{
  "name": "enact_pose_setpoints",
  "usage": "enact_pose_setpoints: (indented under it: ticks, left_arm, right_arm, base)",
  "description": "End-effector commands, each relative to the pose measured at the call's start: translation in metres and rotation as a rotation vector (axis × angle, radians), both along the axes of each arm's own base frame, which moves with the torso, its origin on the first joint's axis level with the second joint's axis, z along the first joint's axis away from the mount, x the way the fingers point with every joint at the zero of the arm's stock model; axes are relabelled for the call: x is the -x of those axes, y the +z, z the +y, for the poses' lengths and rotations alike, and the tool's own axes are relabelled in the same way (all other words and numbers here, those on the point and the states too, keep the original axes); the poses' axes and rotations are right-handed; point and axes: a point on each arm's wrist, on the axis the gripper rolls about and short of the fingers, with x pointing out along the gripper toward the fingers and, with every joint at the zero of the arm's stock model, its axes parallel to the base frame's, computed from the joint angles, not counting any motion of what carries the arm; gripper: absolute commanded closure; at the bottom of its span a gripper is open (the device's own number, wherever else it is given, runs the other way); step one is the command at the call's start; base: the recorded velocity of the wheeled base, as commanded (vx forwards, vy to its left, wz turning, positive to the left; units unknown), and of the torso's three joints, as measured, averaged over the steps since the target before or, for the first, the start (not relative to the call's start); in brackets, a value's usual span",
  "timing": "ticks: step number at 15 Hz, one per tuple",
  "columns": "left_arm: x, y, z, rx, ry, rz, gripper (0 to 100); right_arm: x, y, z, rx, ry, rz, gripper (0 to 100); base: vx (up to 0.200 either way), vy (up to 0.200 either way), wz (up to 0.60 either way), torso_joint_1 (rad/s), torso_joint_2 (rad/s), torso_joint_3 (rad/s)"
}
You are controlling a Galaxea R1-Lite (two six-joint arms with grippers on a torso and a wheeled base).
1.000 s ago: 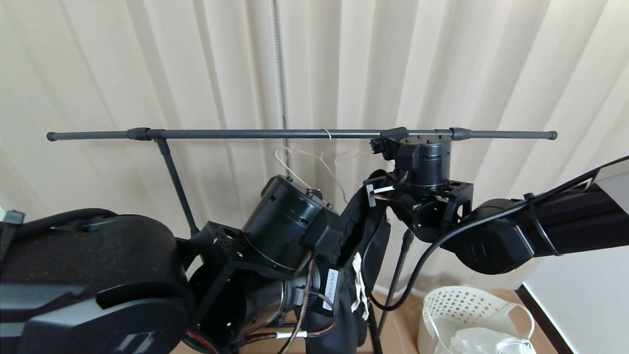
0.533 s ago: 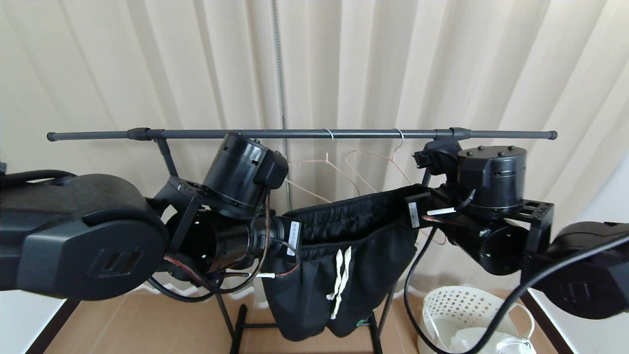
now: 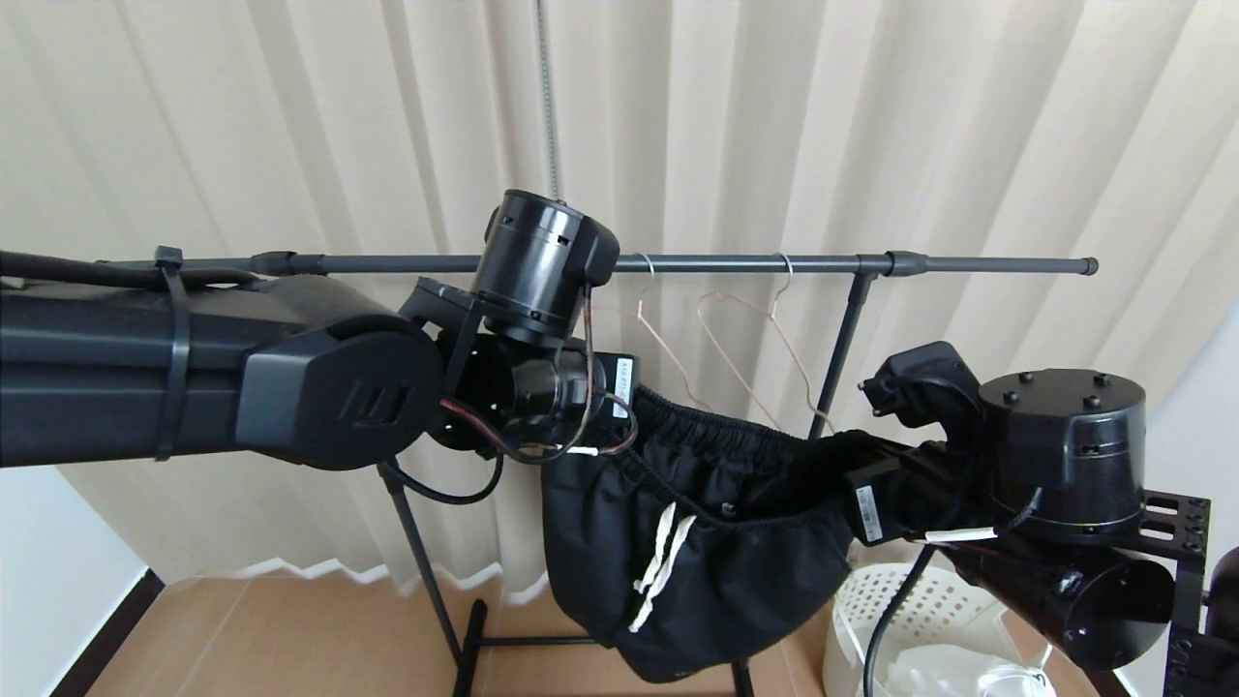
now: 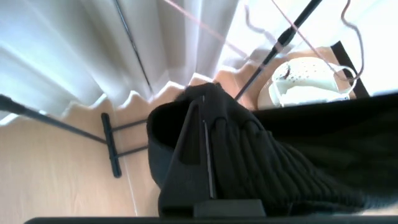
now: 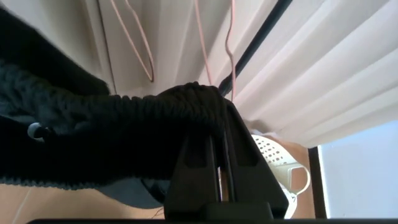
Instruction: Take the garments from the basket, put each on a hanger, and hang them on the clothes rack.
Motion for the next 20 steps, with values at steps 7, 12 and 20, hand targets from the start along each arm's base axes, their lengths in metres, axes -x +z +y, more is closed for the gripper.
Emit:
enact_pose_setpoints:
  ticks: [7,12,20]
  left_arm:
    - [-0.018,0.008,-0.02,0.01,0.016,-0.061,100]
    - [-0.019,0.014,-0.039,0.032,0.005,-0.099,100]
    - [-0.015,0.015,-0.04,0.029,0.001,-0.1,100]
  right_arm:
    - [0.012,-0.03,-0.007,0.052,-0.003,0.097,0]
    - [0.053,-0.054,0.005,0.086,0.245,0.206,0]
    - [0.047,-0.053,0.037,-0.009,0.403,0.149,0]
  base:
    - [0.0,0.0,0.0,0.0,0.0,0.0]
    - [0.0,0.0,0.0,0.0,0.0,0.0]
    - [0.0,0.0,0.0,0.0,0.0,0.0]
